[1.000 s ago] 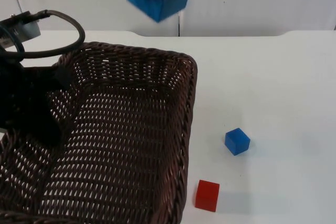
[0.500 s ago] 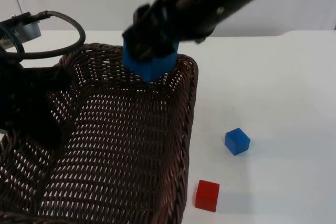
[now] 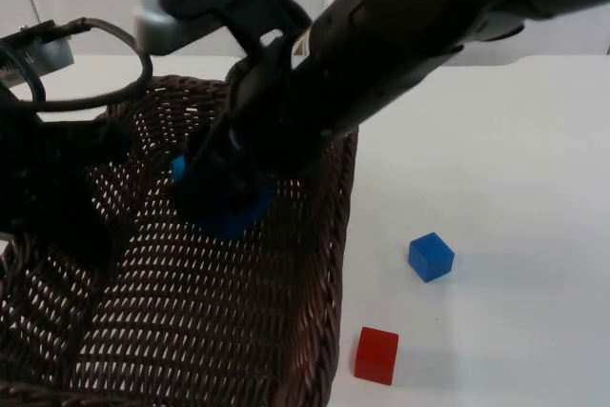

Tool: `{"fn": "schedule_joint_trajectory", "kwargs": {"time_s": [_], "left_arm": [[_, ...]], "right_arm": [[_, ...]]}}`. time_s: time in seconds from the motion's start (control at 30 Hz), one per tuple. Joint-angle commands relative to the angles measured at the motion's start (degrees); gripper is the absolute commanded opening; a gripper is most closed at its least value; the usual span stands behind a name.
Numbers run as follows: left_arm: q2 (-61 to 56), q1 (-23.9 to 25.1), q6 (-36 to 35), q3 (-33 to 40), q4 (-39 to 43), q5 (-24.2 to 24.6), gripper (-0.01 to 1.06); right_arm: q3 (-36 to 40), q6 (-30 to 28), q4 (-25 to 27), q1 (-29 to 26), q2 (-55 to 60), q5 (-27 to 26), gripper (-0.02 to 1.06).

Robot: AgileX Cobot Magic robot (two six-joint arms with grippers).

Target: Pick up the basket with the left hand and place the largest block into the basket with the right hand.

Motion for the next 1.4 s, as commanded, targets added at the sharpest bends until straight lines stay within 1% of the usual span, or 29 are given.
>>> {"fn": "schedule_joint_trajectory", "kwargs": {"time_s": [0.0,0.03,0.07,0.1,0.17,0.2,0.27,0.3,0.33,0.37,0.43,0.57,0.73,0.87,1.0,1.17,1.37], "left_arm": [[-0.97,-0.32,0.01,-0.16,-1.12,0.09,0.0],[-0.97,-0.32,0.01,-0.16,-1.12,0.09,0.0],[-0.97,-0.32,0.01,-0.16,-1.12,0.09,0.0],[-0.97,-0.32,0.01,-0.16,-1.12,0.09,0.0],[-0.97,-0.32,0.01,-0.16,-1.12,0.09,0.0],[-0.97,-0.32,0.01,-0.16,-1.12,0.09,0.0],[-0.97,-0.32,0.01,-0.16,-1.12,0.09,0.0],[-0.97,-0.32,0.01,-0.16,-1.12,0.09,0.0],[-0.97,-0.32,0.01,-0.16,-1.12,0.09,0.0],[-0.97,-0.32,0.01,-0.16,-1.12,0.09,0.0],[-0.97,-0.32,0.01,-0.16,-1.02,0.12,0.0],[-0.97,-0.32,0.01,-0.16,-0.9,0.12,0.0],[-0.97,-0.32,0.01,-0.16,-0.79,0.12,0.0],[-0.97,-0.32,0.01,-0.16,-0.79,0.12,0.0],[-0.97,-0.32,0.01,-0.16,-0.78,0.23,0.0],[-0.97,-0.32,0.01,-0.16,-0.78,0.23,0.0],[-0.97,-0.32,0.01,-0.16,-0.78,0.11,0.0]], "right_arm": [[-0.11,-0.47,0.08,0.41,-0.29,-1.36,0.08],[-0.11,-0.47,0.08,0.41,-0.29,-1.36,0.08],[-0.11,-0.47,0.08,0.41,-0.29,-1.09,0.18],[-0.11,-0.47,0.08,0.41,-0.29,-0.99,0.26],[-0.11,-0.47,0.08,0.41,-0.29,-0.99,0.44],[-0.11,-0.47,0.08,0.41,-0.29,-0.99,0.44],[-0.11,-0.47,0.08,0.41,-0.29,-0.85,0.63],[-0.11,-0.47,0.08,0.41,-0.29,-0.72,0.71],[-0.11,-0.47,-0.04,0.41,-0.29,-0.6,0.76],[-0.11,-0.47,-0.04,0.41,-0.29,-0.6,0.76],[-0.11,-0.47,-1.18,0.41,-0.42,0.26,0.79],[-0.11,-0.47,-2.88,0.41,-1.55,1.58,0.79],[-0.11,-0.47,-3.62,0.27,-5.01,3.94,0.79],[-0.11,-0.47,-5.16,0.27,-7.83,5.76,0.79],[-0.11,-0.47,-7.2,0.27,-12.99,8.55,0.79],[-0.11,-0.47,-7.43,0.27,-17.93,10.92,0.79],[-0.11,-0.47,-7.43,0.27,-23.01,12.21,0.79]]}}
